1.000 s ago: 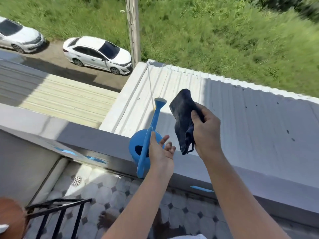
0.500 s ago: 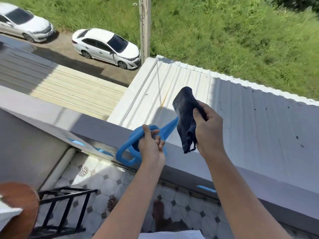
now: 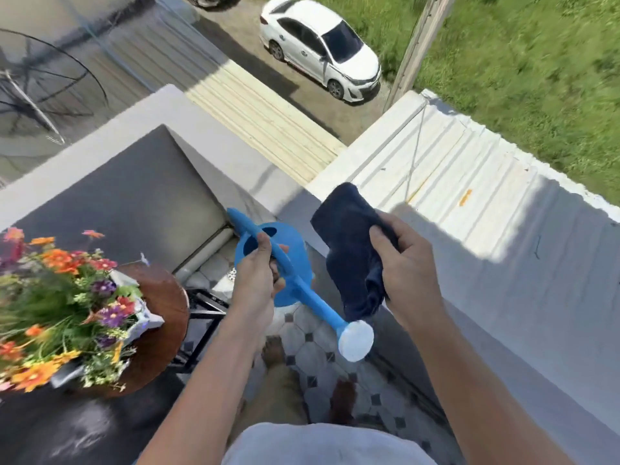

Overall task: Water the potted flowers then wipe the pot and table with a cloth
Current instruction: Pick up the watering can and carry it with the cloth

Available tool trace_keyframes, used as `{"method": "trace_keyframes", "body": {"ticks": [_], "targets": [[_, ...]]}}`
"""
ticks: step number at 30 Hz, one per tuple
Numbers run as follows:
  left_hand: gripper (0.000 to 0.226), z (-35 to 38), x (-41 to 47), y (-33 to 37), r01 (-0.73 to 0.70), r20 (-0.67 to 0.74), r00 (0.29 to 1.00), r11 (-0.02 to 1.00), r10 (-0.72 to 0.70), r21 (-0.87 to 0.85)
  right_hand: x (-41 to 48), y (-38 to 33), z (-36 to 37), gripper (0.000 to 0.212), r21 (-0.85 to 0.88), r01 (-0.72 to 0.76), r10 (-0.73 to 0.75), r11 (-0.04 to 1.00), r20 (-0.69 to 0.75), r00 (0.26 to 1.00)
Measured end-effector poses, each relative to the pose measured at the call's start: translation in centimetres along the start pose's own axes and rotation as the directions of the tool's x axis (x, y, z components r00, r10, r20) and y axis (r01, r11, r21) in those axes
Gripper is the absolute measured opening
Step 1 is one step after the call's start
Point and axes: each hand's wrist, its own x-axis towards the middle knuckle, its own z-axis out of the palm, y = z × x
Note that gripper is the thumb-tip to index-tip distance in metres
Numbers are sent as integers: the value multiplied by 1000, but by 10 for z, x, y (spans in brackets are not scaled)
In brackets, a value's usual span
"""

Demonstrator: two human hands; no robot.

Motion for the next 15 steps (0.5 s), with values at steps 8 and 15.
{"method": "trace_keyframes", "body": {"ticks": [8, 15], "targets": [[52, -93, 141, -33, 144, -126, 984, 979, -127, 142, 44, 76, 139, 34, -151, 2, 27, 988, 192, 981], [31, -135, 305, -162, 184, -302, 948, 945, -98, 271, 98, 240, 197, 27, -304, -93, 160, 948, 200, 967]]}}
